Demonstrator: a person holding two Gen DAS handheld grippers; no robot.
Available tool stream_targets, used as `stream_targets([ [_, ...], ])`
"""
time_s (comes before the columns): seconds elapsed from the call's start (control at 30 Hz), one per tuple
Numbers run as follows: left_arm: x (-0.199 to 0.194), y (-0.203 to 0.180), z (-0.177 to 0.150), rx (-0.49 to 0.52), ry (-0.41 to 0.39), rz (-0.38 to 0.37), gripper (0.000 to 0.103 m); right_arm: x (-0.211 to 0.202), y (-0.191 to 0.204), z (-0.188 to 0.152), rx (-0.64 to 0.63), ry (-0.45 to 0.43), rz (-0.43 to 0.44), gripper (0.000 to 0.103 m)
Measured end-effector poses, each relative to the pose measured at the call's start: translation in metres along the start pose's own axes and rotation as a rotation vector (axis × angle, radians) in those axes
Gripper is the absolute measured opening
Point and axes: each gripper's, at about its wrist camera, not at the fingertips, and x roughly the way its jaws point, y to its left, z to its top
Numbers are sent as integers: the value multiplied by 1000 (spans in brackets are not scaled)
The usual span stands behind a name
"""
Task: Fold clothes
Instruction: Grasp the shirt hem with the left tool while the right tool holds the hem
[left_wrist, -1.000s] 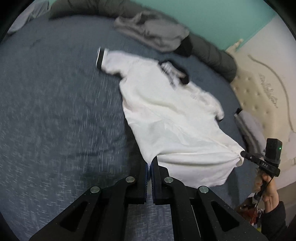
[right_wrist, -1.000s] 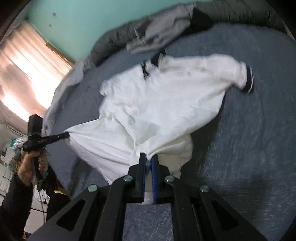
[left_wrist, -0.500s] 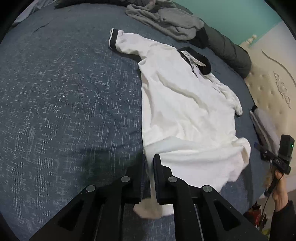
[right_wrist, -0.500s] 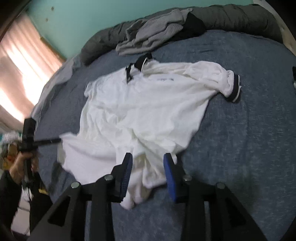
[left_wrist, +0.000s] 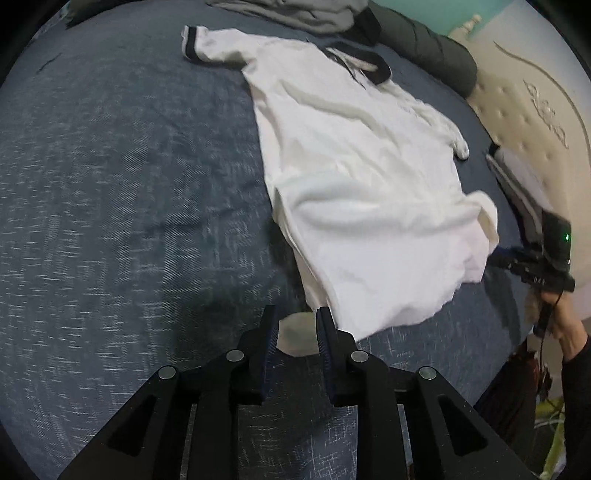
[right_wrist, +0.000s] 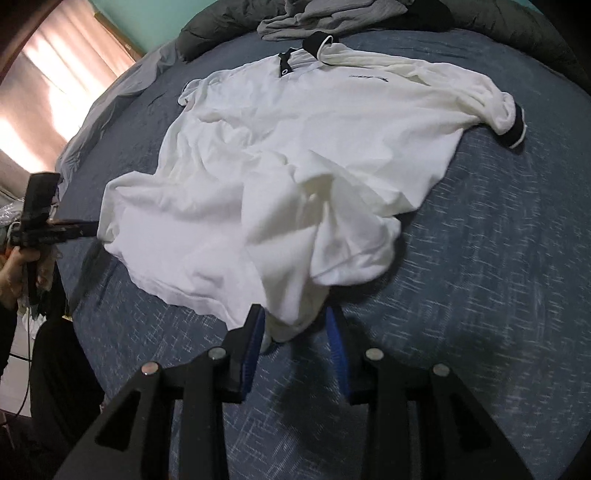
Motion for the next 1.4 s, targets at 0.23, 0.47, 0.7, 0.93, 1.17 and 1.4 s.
stream_targets([
  [0.23,-2,-5,0,0,-30,-50,22,-4,4,6,-12,-22,23,9],
  [0.47,-23,-8,-7,8,-57,-41,25,-16,4,9,-4,-56,30,7],
  [0.7,-5,-7,-10,-12,-15,-65,27,-20,5,6,2,-60,28,7],
  [0.93,-22,-5,-15,-33,-53,-95,52,-9,-1,4,19,-21,2,9],
  [1.17,-7,-14,-9,0,-13,-66,54,8,-1,6,6,11,-30,35],
  [1.4,11,-18,-6,33,15,-34,51,14,-3,6,-11,2,19,22],
])
